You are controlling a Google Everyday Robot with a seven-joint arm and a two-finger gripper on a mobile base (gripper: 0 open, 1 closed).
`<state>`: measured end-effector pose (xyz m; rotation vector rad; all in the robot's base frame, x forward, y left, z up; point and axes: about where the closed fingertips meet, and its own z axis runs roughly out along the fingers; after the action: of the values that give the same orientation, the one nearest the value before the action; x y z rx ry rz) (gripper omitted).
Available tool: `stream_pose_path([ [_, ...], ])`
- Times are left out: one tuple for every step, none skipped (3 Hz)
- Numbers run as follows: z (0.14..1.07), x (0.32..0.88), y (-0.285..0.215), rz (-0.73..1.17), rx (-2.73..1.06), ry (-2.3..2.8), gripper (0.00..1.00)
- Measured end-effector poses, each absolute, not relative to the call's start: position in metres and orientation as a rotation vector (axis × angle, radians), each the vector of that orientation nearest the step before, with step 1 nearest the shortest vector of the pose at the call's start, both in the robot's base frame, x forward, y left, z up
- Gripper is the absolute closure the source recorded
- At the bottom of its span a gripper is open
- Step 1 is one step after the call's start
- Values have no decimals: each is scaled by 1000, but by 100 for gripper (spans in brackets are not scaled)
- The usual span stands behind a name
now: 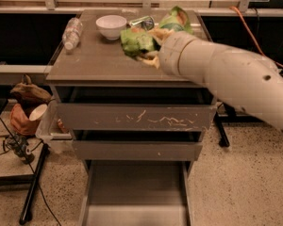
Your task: Pick green rice chip bag from bottom drawer and place on counter
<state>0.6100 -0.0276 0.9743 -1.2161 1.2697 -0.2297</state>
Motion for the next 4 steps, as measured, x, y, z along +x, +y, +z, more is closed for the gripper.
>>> stream_pose_path([
  [986,657,-40,-245,-1212,1312,100],
  [970,716,-56,-243,-1225,1405,100],
  [951,763,-59,-207,-1220,1453,100],
  [927,788,-52,-118,-1211,1487,100],
])
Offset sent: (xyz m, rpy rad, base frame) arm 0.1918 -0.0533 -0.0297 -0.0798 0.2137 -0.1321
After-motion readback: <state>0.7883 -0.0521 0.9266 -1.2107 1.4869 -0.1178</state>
